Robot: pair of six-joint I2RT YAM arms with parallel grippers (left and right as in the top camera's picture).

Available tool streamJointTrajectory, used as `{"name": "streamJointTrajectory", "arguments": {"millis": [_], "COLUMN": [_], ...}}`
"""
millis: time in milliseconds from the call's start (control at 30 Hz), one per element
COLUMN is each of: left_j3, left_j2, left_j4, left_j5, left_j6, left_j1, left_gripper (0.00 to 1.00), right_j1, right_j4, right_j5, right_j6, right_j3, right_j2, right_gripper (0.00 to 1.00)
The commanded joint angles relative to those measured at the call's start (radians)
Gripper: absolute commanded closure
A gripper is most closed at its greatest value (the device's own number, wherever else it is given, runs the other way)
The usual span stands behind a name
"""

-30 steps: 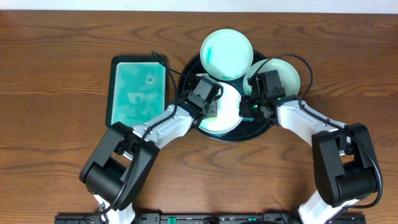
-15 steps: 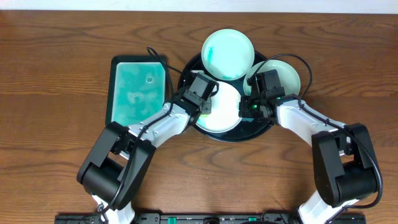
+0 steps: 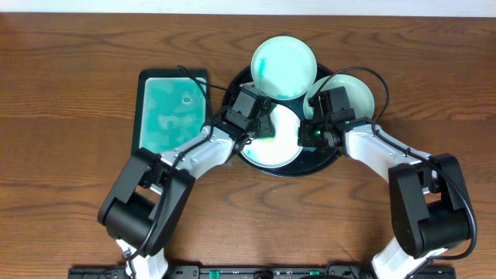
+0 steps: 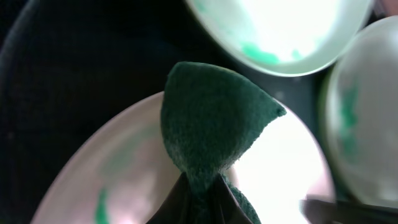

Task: Clean dirty plates on tray and stack at the side
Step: 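Scrub the white plate with the sponge while right gripper holds it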

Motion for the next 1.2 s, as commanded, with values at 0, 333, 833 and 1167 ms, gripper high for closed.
{"name": "streamJointTrajectory", "arguments": {"millis": [0, 333, 833, 1167], "left_j3": [0.021, 0.022, 0.022, 0.016], "left_j2": [0.046, 0.050, -0.133, 0.002], "left_j4": [-0.002, -0.076, -0.017, -0.057], "left_j5": [-0.050, -0.331, 0.097, 0.168], "left_j6": [0.150, 0.444, 0.206, 0.119], "left_j1": [0.030, 0.101, 0.099, 0.050], "left_gripper": [0.93, 0.93, 0.93, 0.93], "right_j1": [0.000, 0.000, 0.000, 0.000], "right_j4": [-0.017, -0.016, -0.016, -0.016], "right_j5": [0.036, 0.037, 0.037, 0.036], "right_j6": [-0.015, -0.016, -0.023, -0.023], "right_j3": [-0.006, -0.006, -0.006, -0.006], "right_j2": [0.009, 0.009, 0.009, 0.009], "right_gripper": [0.99, 0.99, 0.99, 0.99]}}
